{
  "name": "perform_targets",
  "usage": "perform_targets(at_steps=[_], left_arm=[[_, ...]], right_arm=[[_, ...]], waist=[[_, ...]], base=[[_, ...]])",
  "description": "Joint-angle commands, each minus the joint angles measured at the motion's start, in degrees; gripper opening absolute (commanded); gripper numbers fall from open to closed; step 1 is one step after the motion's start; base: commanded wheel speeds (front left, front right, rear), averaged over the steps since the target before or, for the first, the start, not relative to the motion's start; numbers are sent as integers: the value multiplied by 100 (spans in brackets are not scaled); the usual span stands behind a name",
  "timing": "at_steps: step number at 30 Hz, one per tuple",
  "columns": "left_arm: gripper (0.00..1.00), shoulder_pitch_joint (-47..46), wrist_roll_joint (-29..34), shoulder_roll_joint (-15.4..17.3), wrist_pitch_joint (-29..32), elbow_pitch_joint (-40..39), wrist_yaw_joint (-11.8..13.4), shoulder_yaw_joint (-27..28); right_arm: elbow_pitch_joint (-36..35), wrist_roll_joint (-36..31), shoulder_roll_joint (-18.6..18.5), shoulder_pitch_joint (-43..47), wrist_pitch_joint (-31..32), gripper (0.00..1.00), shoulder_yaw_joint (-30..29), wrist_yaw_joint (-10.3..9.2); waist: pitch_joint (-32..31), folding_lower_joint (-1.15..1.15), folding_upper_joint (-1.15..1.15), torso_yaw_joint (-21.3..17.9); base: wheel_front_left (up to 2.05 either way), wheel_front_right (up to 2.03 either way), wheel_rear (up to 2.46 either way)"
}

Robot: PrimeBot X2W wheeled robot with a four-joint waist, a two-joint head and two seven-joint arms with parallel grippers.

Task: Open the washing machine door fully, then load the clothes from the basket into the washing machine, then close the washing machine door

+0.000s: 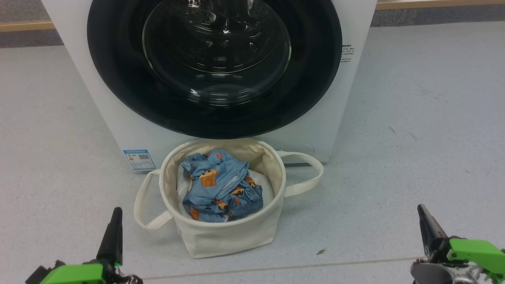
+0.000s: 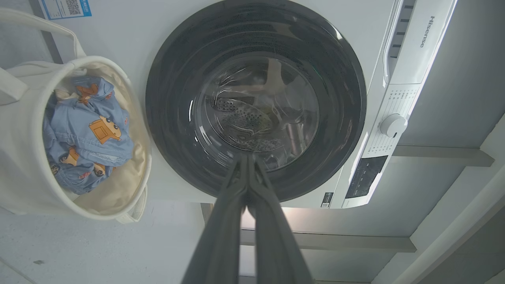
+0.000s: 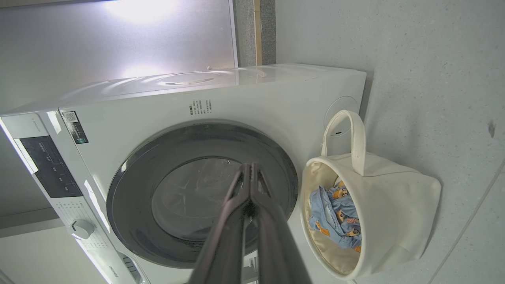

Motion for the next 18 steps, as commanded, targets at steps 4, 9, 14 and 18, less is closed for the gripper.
perform_targets(at_steps=[4,9,14,18], left_arm=[[0,-263,67,35,43,-149,-41,196],[0,-263,67,34,44,-149,-41,197],[0,-263,68,34,44,-149,-41,197],[0,-263,69,33,45,-149,-41,198]], right_arm=[[-173,-22,-22,-288,44,0,106,1],[-173,-22,-22,-288,44,0,105,1],[-173,-23,-22,-288,45,0,105,1],[-173,-23,-22,-288,45,0,105,1]], waist=[[0,0,0,0],[0,0,0,0],[0,0,0,0],[0,0,0,0]], base=[[0,0,0],[0,0,0],[0,0,0],[0,0,0]])
